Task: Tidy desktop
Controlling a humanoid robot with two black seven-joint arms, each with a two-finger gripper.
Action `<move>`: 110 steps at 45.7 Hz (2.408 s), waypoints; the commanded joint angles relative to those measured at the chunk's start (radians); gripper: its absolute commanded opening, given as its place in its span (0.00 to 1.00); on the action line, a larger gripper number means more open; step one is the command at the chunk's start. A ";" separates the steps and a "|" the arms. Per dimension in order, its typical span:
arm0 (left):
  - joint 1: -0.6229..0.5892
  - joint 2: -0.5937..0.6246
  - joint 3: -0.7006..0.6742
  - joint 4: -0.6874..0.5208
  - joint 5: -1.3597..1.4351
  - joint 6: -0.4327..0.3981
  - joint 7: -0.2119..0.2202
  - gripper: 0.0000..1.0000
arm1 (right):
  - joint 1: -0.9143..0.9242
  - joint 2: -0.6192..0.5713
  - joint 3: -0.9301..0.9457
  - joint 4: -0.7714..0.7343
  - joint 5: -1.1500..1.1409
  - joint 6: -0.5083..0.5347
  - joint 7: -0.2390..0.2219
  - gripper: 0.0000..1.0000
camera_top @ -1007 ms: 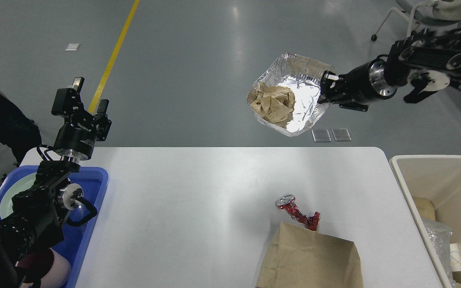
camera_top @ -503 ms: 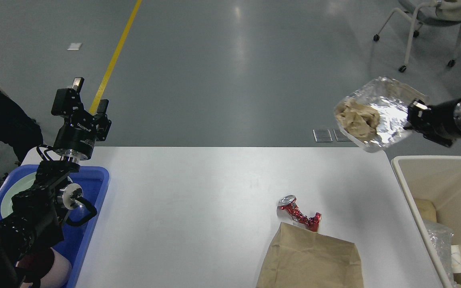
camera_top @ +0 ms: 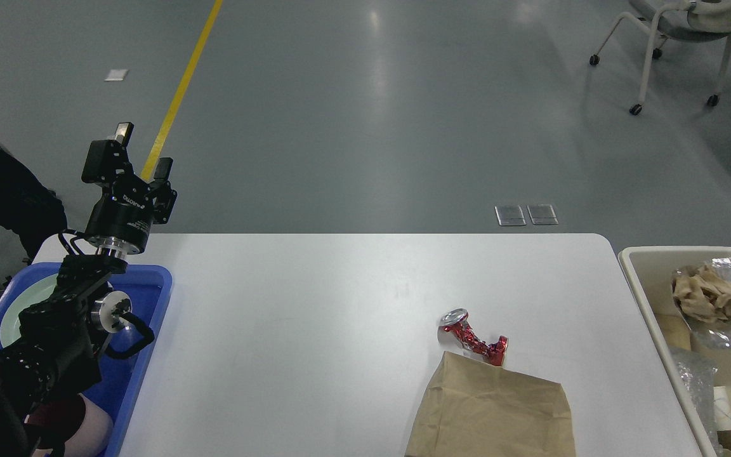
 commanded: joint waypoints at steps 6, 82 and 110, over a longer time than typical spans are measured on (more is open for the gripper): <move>0.000 0.000 0.001 0.000 0.000 0.000 0.000 0.96 | -0.172 0.082 0.053 -0.137 -0.003 -0.084 0.001 0.87; 0.000 0.000 0.000 0.000 0.000 0.000 0.000 0.96 | 1.088 0.679 -0.419 0.558 -0.146 0.783 -0.002 1.00; 0.000 0.000 0.000 0.000 0.000 0.000 0.000 0.96 | 0.832 0.640 -0.402 0.524 -0.143 0.880 -0.005 1.00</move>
